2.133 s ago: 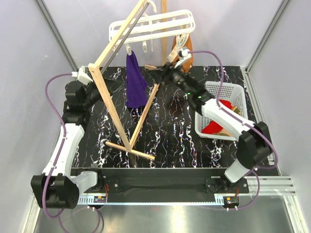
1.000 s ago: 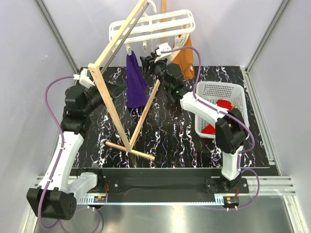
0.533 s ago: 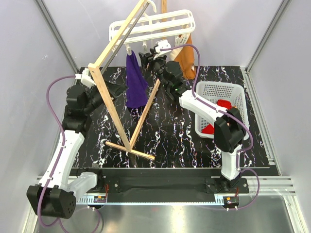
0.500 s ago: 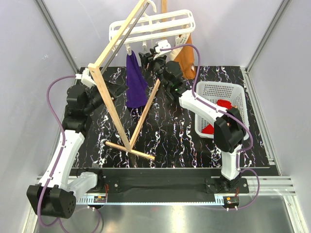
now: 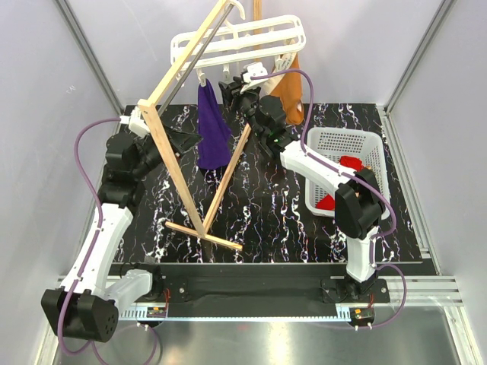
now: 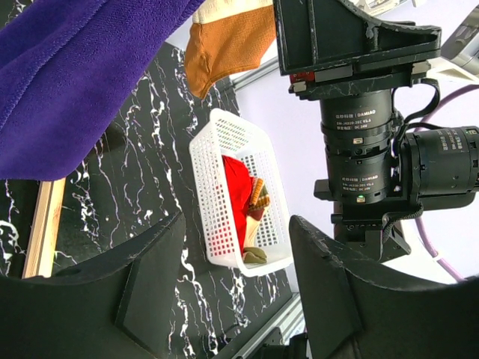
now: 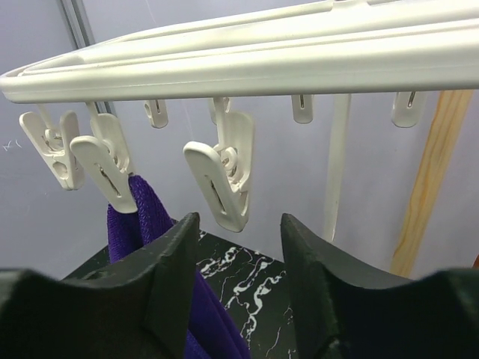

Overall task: Clip the socks to the hanger
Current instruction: Open the clamp at the hanger.

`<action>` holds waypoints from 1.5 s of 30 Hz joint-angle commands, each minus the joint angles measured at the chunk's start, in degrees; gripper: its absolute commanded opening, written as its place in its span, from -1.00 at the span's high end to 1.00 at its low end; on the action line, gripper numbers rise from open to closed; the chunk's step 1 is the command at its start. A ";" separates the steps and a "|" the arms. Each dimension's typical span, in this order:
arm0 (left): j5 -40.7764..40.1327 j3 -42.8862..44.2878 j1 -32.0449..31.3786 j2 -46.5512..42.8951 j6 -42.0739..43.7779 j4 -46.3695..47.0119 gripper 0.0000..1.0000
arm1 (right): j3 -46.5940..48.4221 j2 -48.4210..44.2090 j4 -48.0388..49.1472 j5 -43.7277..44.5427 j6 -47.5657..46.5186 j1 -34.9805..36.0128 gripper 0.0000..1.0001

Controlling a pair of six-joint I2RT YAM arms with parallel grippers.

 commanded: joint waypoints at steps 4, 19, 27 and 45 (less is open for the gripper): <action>-0.36 1.86 -0.57 -0.04 -0.51 3.09 -0.24 | 3.22 0.03 3.16 1.05 -0.62 -0.66 -0.23; -0.62 3.53 -1.54 1.98 -1.13 4.76 -0.22 | 3.49 -0.75 1.41 -1.41 0.17 -1.36 0.04; 0.87 4.49 -1.80 2.51 -1.21 8.27 -0.21 | 2.00 -2.86 -0.17 -3.69 1.49 -1.36 0.57; 2.11 10.29 -3.21 13.14 -5.52 37.62 -0.27 | 29.49 -0.76 -52.99 -11.78 7.29 -1.45 1.00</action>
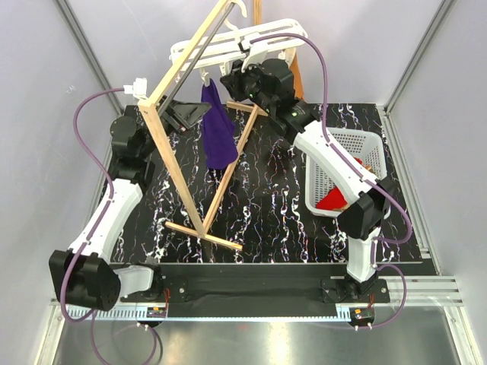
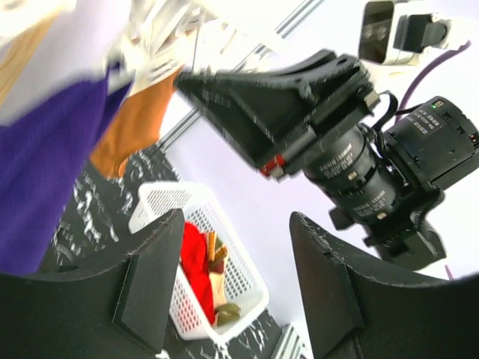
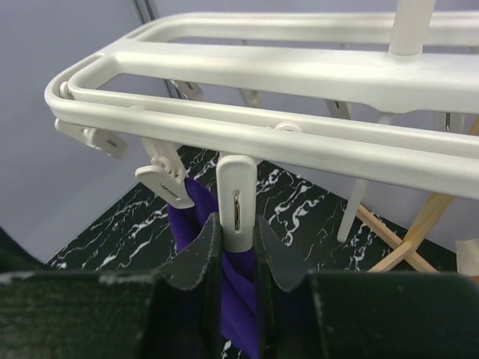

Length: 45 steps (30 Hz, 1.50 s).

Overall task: Clip the socks to the hanger
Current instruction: Open the clamp at the hanger.

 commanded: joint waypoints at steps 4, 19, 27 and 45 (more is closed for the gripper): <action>-3.67 7.14 -2.78 3.78 -0.87 11.74 -0.24 | 9.72 1.45 -19.14 -3.90 0.80 -0.25 1.00; -16.59 16.19 -8.76 12.31 2.64 0.24 -0.08 | 10.78 0.32 -25.06 -6.10 -0.96 -0.25 1.00; -21.87 18.92 -9.20 13.10 2.74 -6.71 -0.16 | 10.52 -0.30 -24.88 -7.41 -1.31 -0.25 1.00; -19.42 21.82 -10.25 17.32 1.07 -3.03 -0.11 | 9.73 -1.44 -26.20 -9.52 -2.46 -0.33 1.00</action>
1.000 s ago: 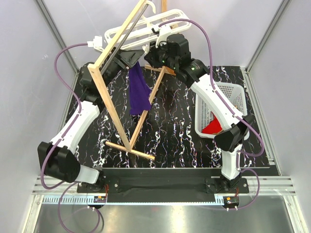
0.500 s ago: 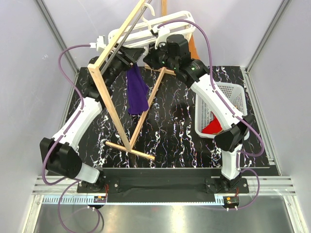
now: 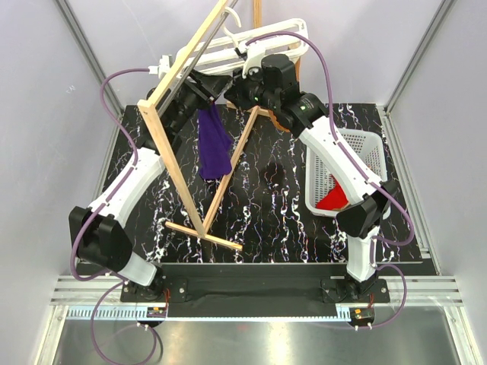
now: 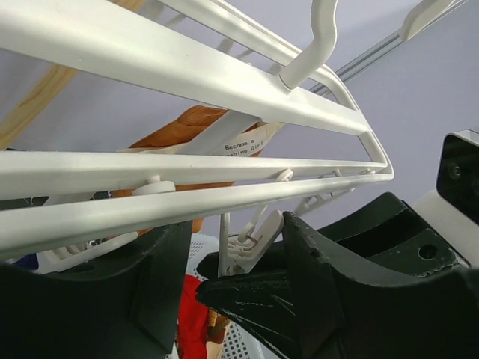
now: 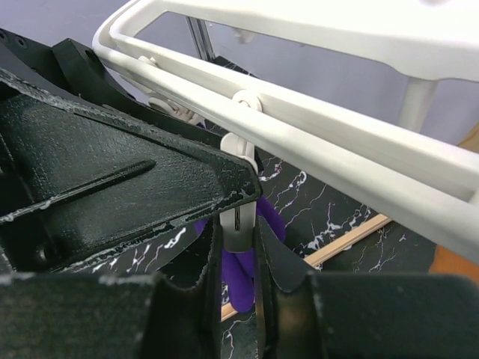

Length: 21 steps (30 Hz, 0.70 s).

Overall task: Clip the socks to the hanger
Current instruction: Open the clamp at the hanger.

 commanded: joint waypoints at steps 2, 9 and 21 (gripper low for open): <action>0.37 2.78 -0.49 -0.03 0.67 4.28 -0.01 | 0.40 -2.40 -4.26 -2.51 -0.84 0.37 1.00; 1.51 3.40 -0.49 0.23 2.43 4.81 1.00 | -0.04 -3.37 -6.28 -2.34 -0.57 0.37 0.62; -0.34 4.19 -0.49 -1.09 4.98 -0.91 1.00 | -15.31 -16.27 -21.13 14.60 8.47 -2.00 -0.60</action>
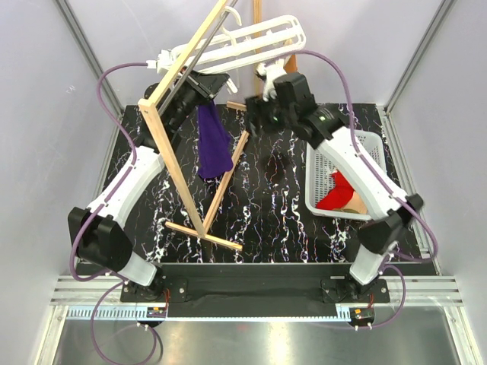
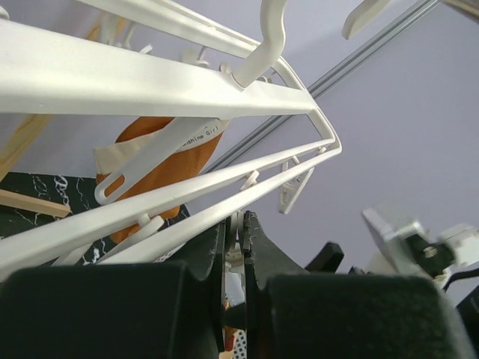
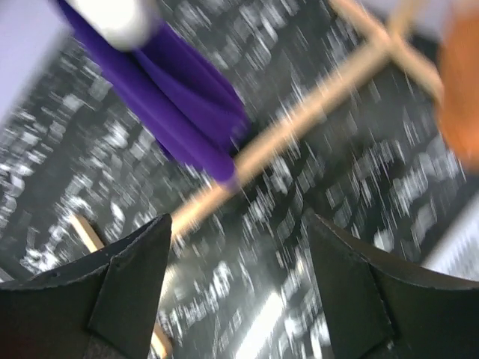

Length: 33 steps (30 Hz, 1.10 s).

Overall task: Clip the socks to the hanger
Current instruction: Open the clamp at the hanger, then pick up the sock from the bin.

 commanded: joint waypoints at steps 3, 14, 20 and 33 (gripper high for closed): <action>-0.91 2.40 -0.20 -1.33 2.30 -2.77 1.00 | -15.37 -14.43 -8.76 10.24 8.82 -5.91 -0.59; 0.15 1.17 -0.55 -1.33 1.15 -2.60 1.00 | -43.07 -26.32 -7.45 14.35 25.44 -32.63 -0.48; 0.50 0.56 -0.64 -1.77 1.15 -2.77 1.00 | -48.60 -22.98 -3.07 22.11 26.76 -39.38 -0.16; 1.38 -0.59 -0.73 -2.03 0.45 -2.25 1.00 | -52.04 -11.21 9.68 20.09 28.25 -44.15 0.02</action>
